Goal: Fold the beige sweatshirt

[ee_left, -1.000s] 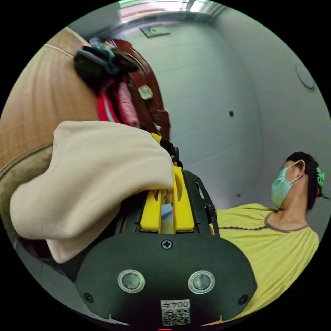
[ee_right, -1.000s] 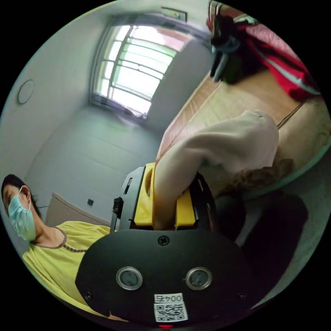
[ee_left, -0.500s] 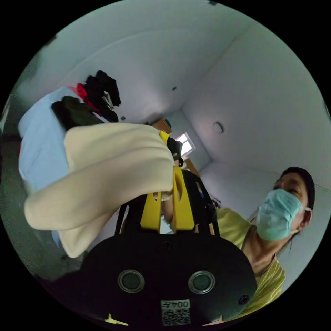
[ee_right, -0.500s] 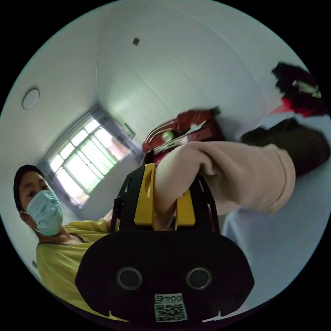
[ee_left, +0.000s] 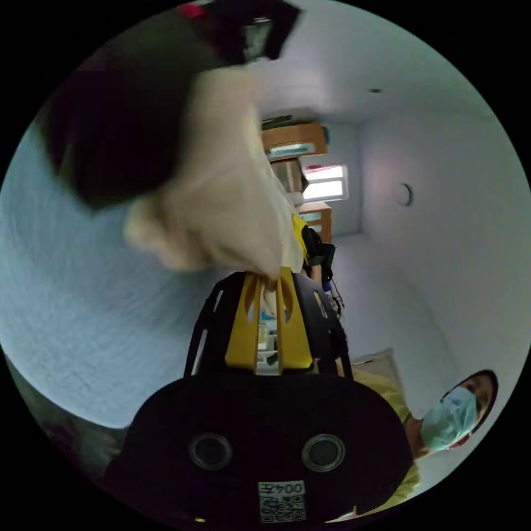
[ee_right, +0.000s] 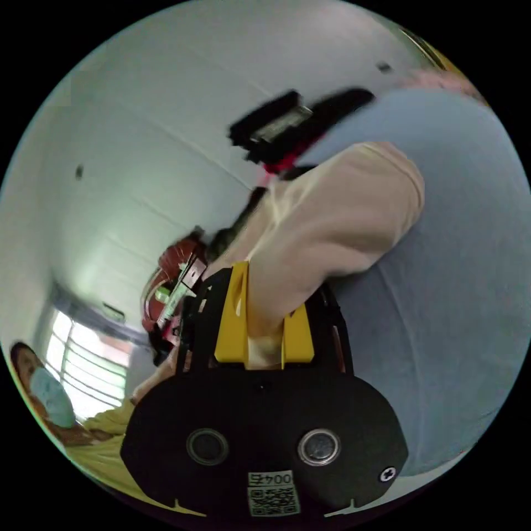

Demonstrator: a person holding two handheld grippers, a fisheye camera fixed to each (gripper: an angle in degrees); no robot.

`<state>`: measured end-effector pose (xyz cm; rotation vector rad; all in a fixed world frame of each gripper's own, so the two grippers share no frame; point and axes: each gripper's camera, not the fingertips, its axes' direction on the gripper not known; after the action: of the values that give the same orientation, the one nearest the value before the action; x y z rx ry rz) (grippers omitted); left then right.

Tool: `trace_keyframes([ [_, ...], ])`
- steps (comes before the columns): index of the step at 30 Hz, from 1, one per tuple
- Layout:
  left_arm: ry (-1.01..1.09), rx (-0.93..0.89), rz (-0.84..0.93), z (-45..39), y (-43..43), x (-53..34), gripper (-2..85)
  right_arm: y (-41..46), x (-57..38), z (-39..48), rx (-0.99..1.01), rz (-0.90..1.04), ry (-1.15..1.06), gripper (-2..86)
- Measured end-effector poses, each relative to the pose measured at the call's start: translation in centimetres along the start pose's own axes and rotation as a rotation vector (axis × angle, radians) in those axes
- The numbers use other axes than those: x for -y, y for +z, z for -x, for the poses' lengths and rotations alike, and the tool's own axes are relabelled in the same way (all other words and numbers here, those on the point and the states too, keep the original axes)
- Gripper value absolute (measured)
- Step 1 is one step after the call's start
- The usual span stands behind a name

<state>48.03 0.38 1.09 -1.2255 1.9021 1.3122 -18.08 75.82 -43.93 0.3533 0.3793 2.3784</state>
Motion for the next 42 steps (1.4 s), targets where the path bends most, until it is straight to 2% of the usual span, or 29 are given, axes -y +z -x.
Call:
trace_keyframes([
  [1,0.054,-0.101,-0.040,0.7,0.0,-0.6,4.0,-0.2,-1.1,-2.6,0.085,-0.017,0.053,9.4],
  [3,0.045,-0.080,-0.034,-0.2,0.3,-0.2,3.4,-0.7,-1.7,-3.6,0.132,-0.030,0.053,9.3],
  [9,0.104,-0.027,0.027,-4.9,3.7,1.7,2.5,-4.0,-1.1,1.3,-0.089,-0.061,-0.107,8.6],
  [13,0.155,0.056,0.051,-8.0,5.9,1.4,2.1,-3.8,-1.5,-1.3,-0.178,0.028,-0.026,8.9],
  [18,0.175,0.049,-0.051,-10.4,4.5,0.4,0.9,-4.2,-2.0,-1.5,-0.175,0.009,0.026,10.5],
  [21,0.251,0.141,-0.127,-13.2,1.9,-1.3,0.5,-6.7,-2.8,1.4,-0.310,-0.129,-0.014,11.2],
  [25,0.368,0.415,-0.285,-17.0,-3.5,-6.7,0.3,-10.5,-5.7,8.5,-0.512,-0.468,-0.186,7.3],
  [27,0.382,0.591,-0.394,-18.3,-5.8,-10.4,0.3,-10.6,-6.4,12.7,-0.484,-0.550,-0.332,4.2],
  [29,0.342,0.833,-0.561,-19.7,-8.2,-16.6,0.2,-8.1,-6.4,18.3,-0.331,-0.557,-0.531,0.7],
  [30,0.323,0.890,-0.611,-20.0,-8.7,-18.5,0.2,-6.9,-6.3,19.7,-0.290,-0.534,-0.577,0.5],
  [32,0.199,1.083,-0.803,-20.9,-9.2,-26.5,0.2,0.6,-6.0,24.8,-0.123,-0.366,-0.739,-0.4],
  [33,0.158,1.122,-0.844,-21.0,-9.1,-28.6,0.2,3.1,-6.1,25.9,-0.077,-0.309,-0.770,-0.5],
  [35,-0.047,1.278,-0.989,-21.6,-6.7,-37.4,0.1,15.0,-7.4,29.6,0.146,0.016,-0.844,-0.7],
  [36,-0.108,1.321,-1.021,-21.8,-5.6,-39.5,0.1,18.3,-8.2,30.4,0.204,0.113,-0.862,-0.7],
  [38,-0.396,1.458,-1.124,-22.3,-0.5,-47.3,0.1,31.4,-13.8,33.1,0.367,0.448,-0.904,-0.7],
  [41,-0.717,1.485,-1.222,-23.4,7.5,-53.9,0.1,44.9,-23.4,36.1,0.388,0.760,-0.986,-0.7],
  [42,-0.767,1.478,-1.243,-23.7,9.1,-54.7,0.1,47.0,-25.3,36.6,0.403,0.819,-0.998,-0.7],
])
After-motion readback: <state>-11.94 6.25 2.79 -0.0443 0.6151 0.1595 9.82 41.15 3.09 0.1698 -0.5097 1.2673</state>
